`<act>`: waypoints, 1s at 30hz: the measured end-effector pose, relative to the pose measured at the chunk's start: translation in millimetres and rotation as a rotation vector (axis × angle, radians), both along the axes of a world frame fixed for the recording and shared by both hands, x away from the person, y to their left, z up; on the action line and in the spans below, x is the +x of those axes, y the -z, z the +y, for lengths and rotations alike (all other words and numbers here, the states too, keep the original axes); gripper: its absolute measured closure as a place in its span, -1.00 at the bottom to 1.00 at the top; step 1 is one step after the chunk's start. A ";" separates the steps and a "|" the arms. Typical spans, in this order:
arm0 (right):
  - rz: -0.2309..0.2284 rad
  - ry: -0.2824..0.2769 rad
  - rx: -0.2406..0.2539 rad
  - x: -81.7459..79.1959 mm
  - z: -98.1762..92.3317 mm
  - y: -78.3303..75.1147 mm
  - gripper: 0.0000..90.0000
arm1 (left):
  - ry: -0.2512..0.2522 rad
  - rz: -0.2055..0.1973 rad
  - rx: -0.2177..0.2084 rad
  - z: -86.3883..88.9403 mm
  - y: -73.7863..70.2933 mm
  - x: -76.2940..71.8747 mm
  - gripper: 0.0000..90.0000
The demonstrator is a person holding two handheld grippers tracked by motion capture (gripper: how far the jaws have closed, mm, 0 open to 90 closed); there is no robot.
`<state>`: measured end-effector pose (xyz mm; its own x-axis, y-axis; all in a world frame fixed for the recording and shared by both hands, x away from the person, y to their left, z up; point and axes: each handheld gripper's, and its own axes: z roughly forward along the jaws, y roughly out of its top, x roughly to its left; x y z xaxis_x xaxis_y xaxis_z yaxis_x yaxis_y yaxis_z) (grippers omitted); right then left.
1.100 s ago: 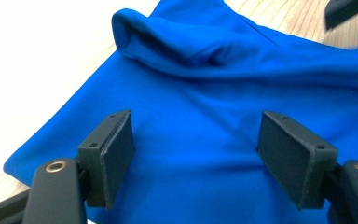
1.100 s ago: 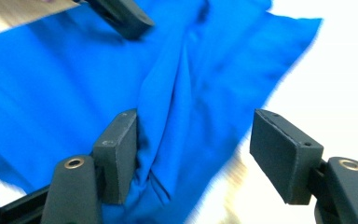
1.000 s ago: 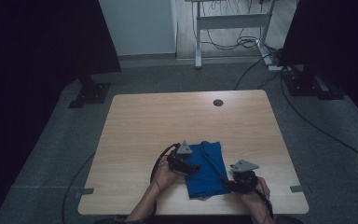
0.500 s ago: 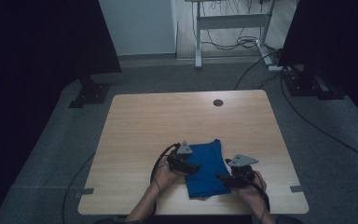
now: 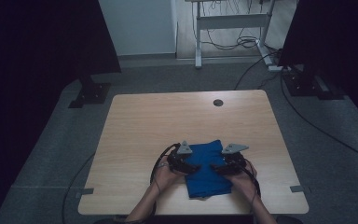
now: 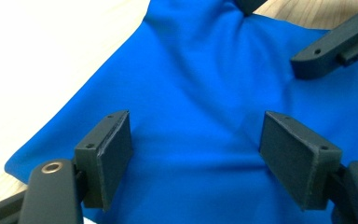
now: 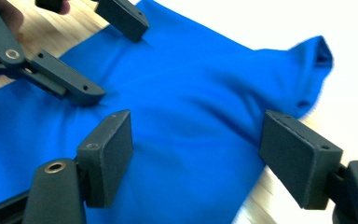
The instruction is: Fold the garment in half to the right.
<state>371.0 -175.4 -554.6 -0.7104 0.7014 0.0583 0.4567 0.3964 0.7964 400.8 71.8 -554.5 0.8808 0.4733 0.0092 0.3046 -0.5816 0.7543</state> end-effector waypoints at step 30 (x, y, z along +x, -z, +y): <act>-0.070 -0.079 0.022 -45.2 -18.8 -7.5 -0.47 | 0.015 -0.001 0.047 4.5 -1.3 -15.6 -0.65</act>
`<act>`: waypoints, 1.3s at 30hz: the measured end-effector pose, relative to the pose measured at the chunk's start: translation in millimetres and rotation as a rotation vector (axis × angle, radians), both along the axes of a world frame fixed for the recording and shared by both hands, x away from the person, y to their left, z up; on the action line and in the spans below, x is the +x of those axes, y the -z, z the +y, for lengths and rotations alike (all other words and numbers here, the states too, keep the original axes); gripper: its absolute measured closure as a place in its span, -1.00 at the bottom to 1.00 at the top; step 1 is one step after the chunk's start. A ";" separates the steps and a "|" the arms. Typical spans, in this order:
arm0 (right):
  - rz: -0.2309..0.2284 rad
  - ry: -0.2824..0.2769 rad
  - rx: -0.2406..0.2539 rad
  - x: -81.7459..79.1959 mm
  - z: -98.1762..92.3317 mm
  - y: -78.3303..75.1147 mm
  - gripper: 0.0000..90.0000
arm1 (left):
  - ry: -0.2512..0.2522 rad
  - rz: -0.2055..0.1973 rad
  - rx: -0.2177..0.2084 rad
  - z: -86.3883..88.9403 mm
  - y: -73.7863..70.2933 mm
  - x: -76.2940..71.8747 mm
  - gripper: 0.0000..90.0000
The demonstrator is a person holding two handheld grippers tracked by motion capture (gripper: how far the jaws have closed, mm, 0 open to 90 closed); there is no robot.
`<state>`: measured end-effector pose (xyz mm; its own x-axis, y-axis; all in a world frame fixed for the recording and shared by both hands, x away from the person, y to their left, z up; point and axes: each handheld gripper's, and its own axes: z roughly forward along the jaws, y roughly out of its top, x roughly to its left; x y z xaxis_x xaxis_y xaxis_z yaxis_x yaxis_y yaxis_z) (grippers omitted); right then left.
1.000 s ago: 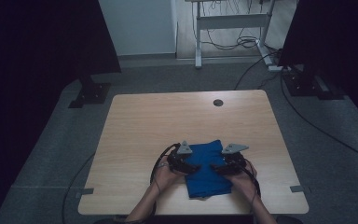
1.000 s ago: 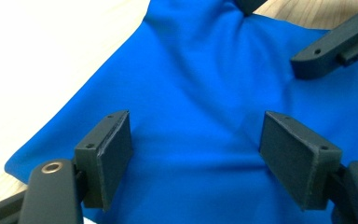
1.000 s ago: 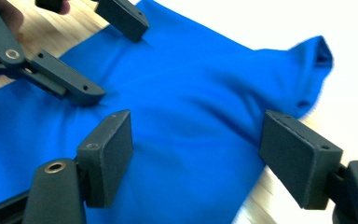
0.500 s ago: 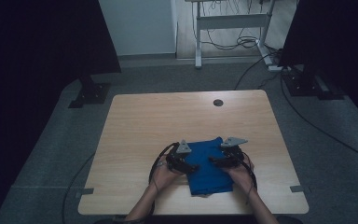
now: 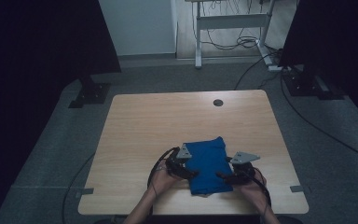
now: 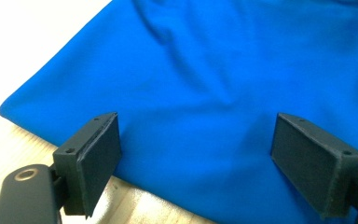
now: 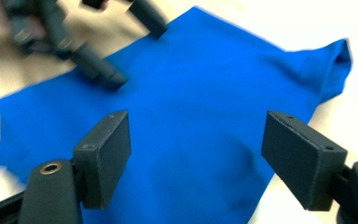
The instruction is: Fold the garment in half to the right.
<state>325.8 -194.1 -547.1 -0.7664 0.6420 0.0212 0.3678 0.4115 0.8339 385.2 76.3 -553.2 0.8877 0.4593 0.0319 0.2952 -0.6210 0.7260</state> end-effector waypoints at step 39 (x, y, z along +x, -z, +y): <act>0.048 -0.028 -0.083 -21.6 27.3 2.9 -0.46 | -0.127 0.041 -0.052 77.7 1.9 -54.0 -0.67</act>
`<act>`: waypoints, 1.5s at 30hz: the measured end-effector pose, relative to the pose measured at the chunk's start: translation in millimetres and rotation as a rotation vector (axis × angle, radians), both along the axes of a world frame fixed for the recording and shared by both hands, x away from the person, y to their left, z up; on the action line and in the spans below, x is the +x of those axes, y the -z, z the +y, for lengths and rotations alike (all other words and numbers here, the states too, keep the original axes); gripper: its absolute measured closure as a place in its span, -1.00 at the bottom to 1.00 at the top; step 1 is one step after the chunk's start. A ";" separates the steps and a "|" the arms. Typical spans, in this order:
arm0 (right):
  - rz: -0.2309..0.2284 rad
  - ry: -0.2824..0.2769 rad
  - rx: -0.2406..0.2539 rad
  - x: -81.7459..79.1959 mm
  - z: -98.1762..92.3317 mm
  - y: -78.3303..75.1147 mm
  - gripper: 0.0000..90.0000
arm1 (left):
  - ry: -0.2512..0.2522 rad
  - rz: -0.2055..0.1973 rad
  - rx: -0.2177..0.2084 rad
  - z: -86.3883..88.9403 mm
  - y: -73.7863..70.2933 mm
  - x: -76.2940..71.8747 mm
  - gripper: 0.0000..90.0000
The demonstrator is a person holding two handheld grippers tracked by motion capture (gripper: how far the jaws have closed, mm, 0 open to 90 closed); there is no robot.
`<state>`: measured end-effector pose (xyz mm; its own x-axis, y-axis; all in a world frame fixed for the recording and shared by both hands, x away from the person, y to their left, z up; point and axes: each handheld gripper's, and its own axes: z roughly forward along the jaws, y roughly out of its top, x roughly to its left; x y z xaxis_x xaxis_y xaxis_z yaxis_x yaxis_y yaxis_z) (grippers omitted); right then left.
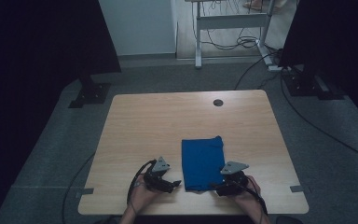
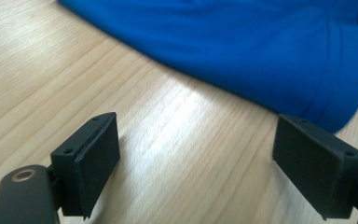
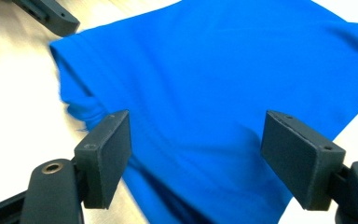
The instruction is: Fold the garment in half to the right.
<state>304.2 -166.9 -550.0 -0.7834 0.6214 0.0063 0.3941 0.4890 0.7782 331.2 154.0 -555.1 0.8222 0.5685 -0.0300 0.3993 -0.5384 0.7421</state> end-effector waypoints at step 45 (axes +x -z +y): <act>-0.015 0.058 -0.030 90.0 68.7 8.8 -0.41 | -0.039 -0.016 0.067 25.1 1.4 -7.7 -0.92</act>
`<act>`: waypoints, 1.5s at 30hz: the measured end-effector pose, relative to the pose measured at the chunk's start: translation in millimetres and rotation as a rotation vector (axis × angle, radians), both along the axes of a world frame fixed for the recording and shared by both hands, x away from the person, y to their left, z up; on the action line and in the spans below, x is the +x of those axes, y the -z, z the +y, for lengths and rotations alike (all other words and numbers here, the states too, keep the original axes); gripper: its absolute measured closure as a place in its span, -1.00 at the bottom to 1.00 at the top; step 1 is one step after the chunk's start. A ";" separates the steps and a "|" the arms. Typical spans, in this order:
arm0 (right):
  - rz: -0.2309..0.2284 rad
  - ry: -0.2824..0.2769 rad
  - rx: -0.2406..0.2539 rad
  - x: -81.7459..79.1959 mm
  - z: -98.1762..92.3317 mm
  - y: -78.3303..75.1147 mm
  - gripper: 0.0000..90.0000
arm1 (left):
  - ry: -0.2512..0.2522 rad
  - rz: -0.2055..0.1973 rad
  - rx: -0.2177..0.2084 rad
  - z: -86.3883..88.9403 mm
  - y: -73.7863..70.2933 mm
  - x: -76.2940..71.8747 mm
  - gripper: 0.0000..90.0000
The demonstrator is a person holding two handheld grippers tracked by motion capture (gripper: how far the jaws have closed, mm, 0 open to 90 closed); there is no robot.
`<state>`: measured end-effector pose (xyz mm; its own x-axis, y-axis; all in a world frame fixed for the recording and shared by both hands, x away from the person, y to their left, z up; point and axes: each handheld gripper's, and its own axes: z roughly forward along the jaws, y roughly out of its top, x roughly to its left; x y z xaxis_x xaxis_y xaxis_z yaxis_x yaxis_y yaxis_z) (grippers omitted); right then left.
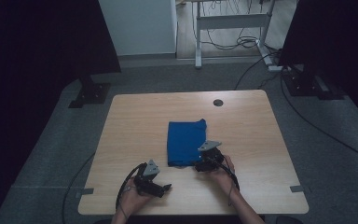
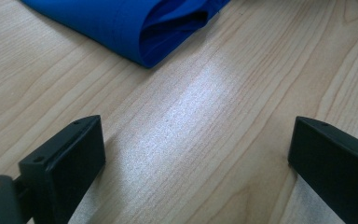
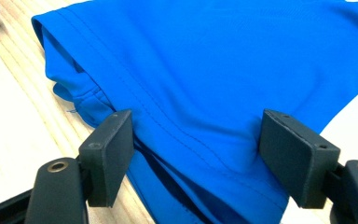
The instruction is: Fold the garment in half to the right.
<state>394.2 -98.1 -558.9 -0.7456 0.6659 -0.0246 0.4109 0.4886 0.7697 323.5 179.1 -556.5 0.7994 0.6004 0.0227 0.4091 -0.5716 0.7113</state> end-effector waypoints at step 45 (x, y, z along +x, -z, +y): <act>-0.035 -0.028 0.063 -39.7 -45.6 -28.4 -0.76 | -0.007 0.004 0.005 -0.2 0.2 0.7 -0.98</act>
<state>354.5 -143.7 -530.4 -0.7636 0.6457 -0.0100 0.3696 0.4497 0.8131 324.2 178.9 -556.7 0.7952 0.6059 0.0225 0.4161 -0.5722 0.7067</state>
